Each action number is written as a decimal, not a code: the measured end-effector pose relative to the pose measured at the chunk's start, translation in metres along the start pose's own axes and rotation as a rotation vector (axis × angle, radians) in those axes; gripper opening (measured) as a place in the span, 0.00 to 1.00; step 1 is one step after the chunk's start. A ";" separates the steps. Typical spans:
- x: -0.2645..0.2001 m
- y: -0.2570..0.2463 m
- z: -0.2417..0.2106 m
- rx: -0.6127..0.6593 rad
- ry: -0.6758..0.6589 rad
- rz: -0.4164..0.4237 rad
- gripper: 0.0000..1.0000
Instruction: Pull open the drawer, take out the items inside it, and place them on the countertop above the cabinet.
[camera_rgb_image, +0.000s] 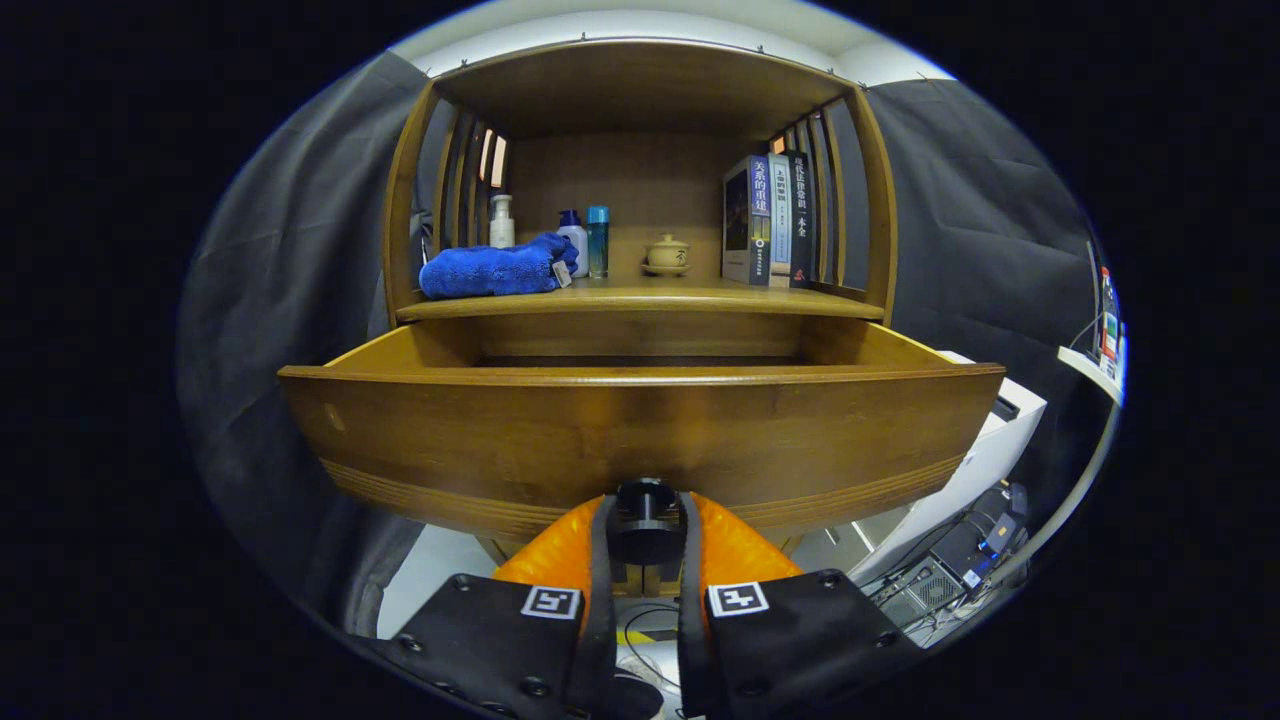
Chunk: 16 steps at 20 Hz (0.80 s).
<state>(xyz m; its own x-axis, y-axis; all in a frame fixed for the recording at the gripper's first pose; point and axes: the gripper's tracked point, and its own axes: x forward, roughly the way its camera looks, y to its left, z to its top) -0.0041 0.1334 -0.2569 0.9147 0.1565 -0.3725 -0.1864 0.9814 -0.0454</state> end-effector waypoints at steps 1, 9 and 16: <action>-0.002 0.000 -0.001 0.012 0.009 0.002 0.33; -0.002 0.000 -0.002 0.032 -0.010 -0.013 0.33; -0.006 0.000 -0.004 0.033 -0.015 -0.026 0.33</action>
<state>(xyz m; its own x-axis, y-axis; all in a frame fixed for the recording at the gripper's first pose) -0.0115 0.1316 -0.2585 0.9245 0.1328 -0.3572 -0.1513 0.9882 -0.0243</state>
